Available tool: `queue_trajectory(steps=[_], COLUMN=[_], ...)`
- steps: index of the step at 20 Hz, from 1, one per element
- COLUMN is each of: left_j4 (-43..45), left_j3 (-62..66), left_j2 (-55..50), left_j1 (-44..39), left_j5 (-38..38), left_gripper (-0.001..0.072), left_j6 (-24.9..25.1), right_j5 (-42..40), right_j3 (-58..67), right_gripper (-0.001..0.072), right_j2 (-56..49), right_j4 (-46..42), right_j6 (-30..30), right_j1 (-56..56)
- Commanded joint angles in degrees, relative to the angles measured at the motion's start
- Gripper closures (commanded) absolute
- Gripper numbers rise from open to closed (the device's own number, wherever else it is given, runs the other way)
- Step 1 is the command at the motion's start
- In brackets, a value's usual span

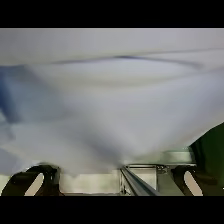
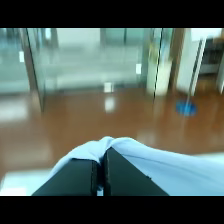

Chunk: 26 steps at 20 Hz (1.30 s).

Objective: Fold the shirts.

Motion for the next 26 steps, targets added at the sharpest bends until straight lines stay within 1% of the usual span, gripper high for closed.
queue_trajectory(steps=[1,3,5,8,10,12,13,15,16,18,20,22,23,24,26], left_j4=[9.9,10.5,10.6,10.5,10.4,10.3,10.3,9.8,8.1,6.0,2.6,-1.1,-1.0,-1.1,-1.0], left_j3=[-10.3,-18.3,-25.9,-34.3,-35.6,-35.6,-35.0,-31.4,-28.8,-22.9,-17.7,-14.4,-13.3,-12.1,-9.1], left_j2=[-1.1,-4.1,-8.6,-18.5,-27.2,-35.9,-40.0,-48.8,-52.7,-59.4,-63.9,-65.7,-65.6,-65.5,-65.2], left_j1=[-4.7,-4.7,-4.7,-4.7,-4.7,-4.7,-4.5,-3.6,-3.2,-2.9,-2.6,-2.1,-1.8,-1.2,0.3], left_j5=[-1.6,0.2,4.2,12.2,17.3,24.4,27.8,30.7,30.8,30.6,30.3,29.0,27.5,24.8,15.8], left_gripper=[0.0686,0.0686,0.0686,0.0686,0.0686,0.0686,0.0685,0.0685,0.0685,0.0685,0.0685,0.0685,0.0685,0.0685,0.0685], left_j6=[-3.5,-4.4,-6.3,-9.6,-11.4,-13.9,-15.7,-23.1,-23.8,-23.8,-23.8,-23.8,-23.4,-20.3,-11.9], right_j5=[0.7,-1.2,-5.2,-11.4,-15.7,-22.1,-25.4,-29.9,-31.3,-32.0,-30.2,-27.6,-26.8,-25.5,-21.4], right_j3=[-11.4,-19.4,-26.5,-32.9,-33.5,-33.4,-33.0,-29.7,-27.1,-20.9,-14.9,-11.4,-11.1,-11.1,-11.1], right_gripper=[0.0689,0.0690,0.0690,0.0689,0.0690,0.0690,0.0690,0.0690,0.0690,0.0690,0.0690,0.0690,0.0689,0.0689,0.0689], right_j2=[0.8,-1.0,-4.6,-14.1,-23.1,-32.4,-36.7,-45.7,-49.7,-57.0,-62.7,-65.8,-66.0,-65.7,-64.6], right_j4=[0.7,1.8,4.7,8.8,10.6,13.3,14.6,18.6,19.8,21.6,21.7,21.7,21.6,20.8,20.0], right_j6=[0.3,-0.3,-2.2,-4.9,-6.3,-7.7,-7.7,-7.9,-7.9,-7.8,-6.5,-5.2,-5.2,-5.3,-6.7], right_j1=[0.0,0.0,0.1,0.2,0.2,0.2,0.2,0.2,0.2,0.2,0.2,0.2,0.1,0.0,-1.0])
